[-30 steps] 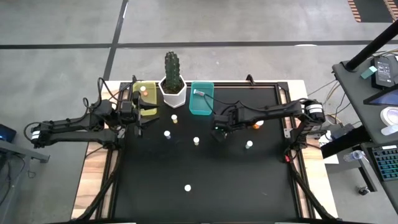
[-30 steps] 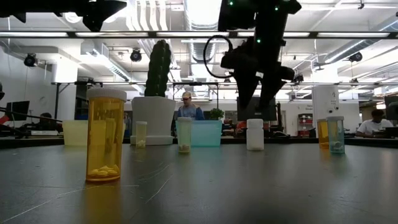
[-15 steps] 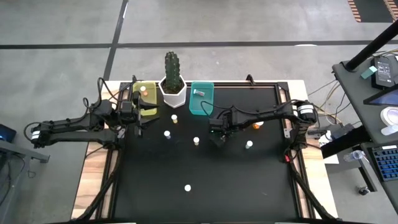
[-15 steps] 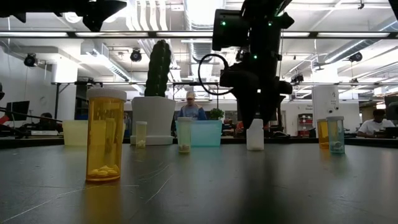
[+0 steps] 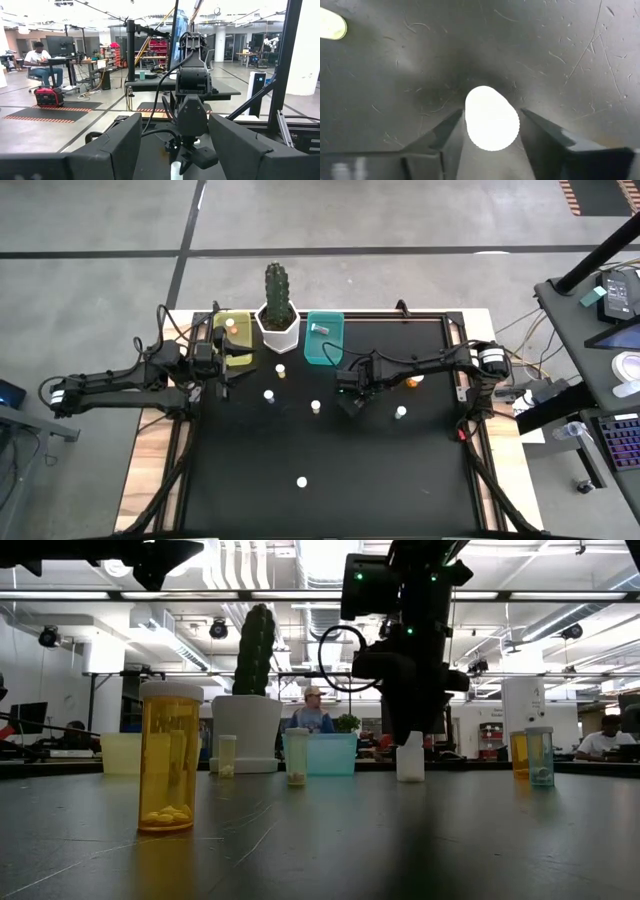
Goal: Pick and place medicine bottles into bin by pill shape (circle, oval)
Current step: Put the transparent white capsule bottle into the blue
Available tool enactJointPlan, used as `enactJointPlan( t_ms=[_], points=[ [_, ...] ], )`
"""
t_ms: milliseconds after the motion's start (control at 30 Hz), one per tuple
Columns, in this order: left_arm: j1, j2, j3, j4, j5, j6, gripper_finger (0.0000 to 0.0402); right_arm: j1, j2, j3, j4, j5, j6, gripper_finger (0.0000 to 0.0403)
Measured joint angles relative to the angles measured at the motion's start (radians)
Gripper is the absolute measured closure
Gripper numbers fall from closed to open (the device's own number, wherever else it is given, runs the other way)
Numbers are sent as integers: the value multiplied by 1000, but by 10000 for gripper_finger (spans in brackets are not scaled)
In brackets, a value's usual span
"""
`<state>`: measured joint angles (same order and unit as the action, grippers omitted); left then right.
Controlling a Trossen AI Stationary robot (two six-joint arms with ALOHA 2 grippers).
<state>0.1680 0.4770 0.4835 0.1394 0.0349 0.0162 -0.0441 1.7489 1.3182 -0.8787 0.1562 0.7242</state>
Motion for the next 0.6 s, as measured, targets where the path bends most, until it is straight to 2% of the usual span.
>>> enactJointPlan(
  t_ms=[167,333,467,600],
  points=[
    [0,0,0,0,0,0,187,0,-2,0,1,0,-2,275],
    [0,0,0,0,0,0,187,-2,-5,38,-60,-4,-26,269],
    [0,0,0,0,0,0,187,-10,-7,118,-158,-3,-51,256],
    [0,0,0,0,0,0,187,-24,-7,224,-239,-2,-99,263]
  ],
)
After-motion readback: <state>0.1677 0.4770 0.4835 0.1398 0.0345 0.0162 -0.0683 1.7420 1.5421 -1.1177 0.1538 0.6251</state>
